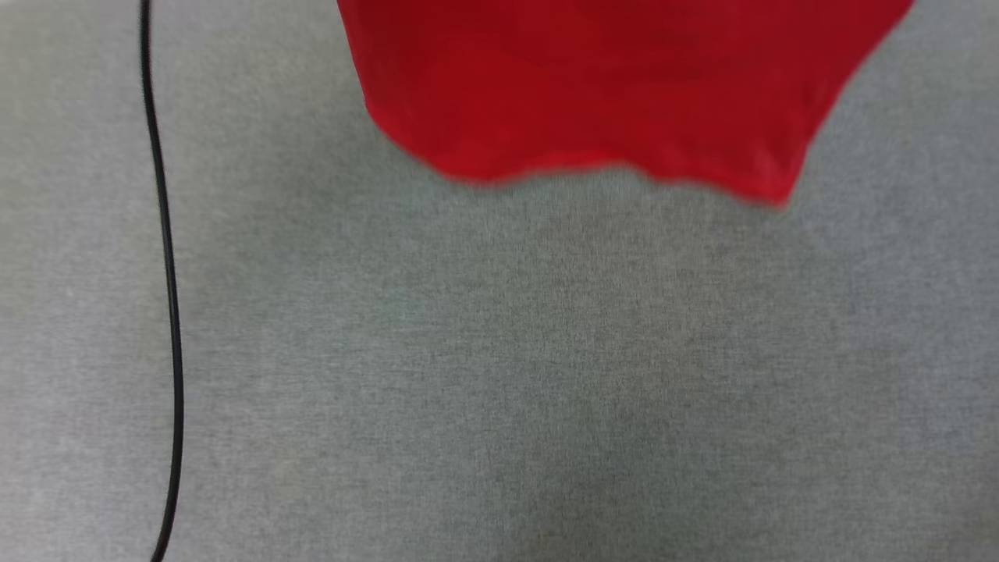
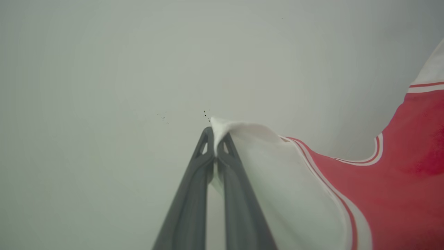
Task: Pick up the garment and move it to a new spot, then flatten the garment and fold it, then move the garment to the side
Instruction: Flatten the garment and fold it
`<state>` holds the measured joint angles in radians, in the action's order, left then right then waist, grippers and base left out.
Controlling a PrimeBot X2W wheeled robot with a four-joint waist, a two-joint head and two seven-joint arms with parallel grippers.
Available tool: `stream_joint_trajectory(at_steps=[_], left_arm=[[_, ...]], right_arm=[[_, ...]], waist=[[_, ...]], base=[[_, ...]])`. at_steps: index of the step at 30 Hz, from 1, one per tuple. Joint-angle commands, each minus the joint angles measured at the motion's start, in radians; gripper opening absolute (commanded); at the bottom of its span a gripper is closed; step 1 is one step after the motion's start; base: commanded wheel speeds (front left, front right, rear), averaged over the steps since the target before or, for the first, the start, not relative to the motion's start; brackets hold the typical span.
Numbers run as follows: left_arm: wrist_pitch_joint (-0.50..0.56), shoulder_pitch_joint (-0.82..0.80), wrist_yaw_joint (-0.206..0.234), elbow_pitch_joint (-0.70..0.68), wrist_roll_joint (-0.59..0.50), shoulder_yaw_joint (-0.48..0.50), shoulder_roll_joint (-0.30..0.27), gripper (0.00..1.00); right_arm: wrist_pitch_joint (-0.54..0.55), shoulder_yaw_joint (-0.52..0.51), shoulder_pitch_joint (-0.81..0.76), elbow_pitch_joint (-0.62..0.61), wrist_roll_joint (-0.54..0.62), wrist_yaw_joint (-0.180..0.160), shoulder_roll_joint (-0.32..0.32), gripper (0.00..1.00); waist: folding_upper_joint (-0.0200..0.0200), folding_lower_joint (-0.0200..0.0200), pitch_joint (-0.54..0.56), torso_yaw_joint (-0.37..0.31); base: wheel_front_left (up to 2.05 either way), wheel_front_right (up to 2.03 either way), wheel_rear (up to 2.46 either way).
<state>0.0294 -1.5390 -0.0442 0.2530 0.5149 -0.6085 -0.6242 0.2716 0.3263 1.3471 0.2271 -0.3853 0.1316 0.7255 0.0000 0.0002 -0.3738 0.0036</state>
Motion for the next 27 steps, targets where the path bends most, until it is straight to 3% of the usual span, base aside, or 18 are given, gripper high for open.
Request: stream_joint_trajectory(at_steps=[1, 9, 15, 27], left_arm=[[-0.014, -0.071, -0.008, 0.037, -0.015, 0.008, 0.016, 0.0], [-0.073, -0.281, -0.025, 0.195, -0.046, 0.018, 0.08, 0.0], [-0.115, -0.331, -0.043, 0.293, -0.045, 0.01, 0.099, 0.0], [-0.244, -0.152, -0.065, 0.372, -0.016, -0.032, 0.101, 0.0]], right_arm=[[-0.022, 0.016, 0.088, 0.043, 0.025, -0.002, -0.011, 0.0], [-0.141, 0.034, 0.352, 0.231, 0.074, -0.002, -0.06, 0.0], [-0.202, 0.089, 0.435, 0.344, 0.062, -0.002, -0.087, 0.0], [-0.368, 0.216, 0.311, 0.477, -0.04, -0.002, -0.116, 0.0]], waist=[[0.0, -0.0002, -0.074, -0.013], [0.0, -0.0002, -0.165, -0.025], [0.0, -0.0002, -0.227, -0.026], [0.0, -0.0002, -0.24, -0.019]], base=[[0.0, 0.0, 0.0], [0.0, 0.0, 0.0], [0.0, 0.0, 0.0], [0.0, 0.0, 0.0]])
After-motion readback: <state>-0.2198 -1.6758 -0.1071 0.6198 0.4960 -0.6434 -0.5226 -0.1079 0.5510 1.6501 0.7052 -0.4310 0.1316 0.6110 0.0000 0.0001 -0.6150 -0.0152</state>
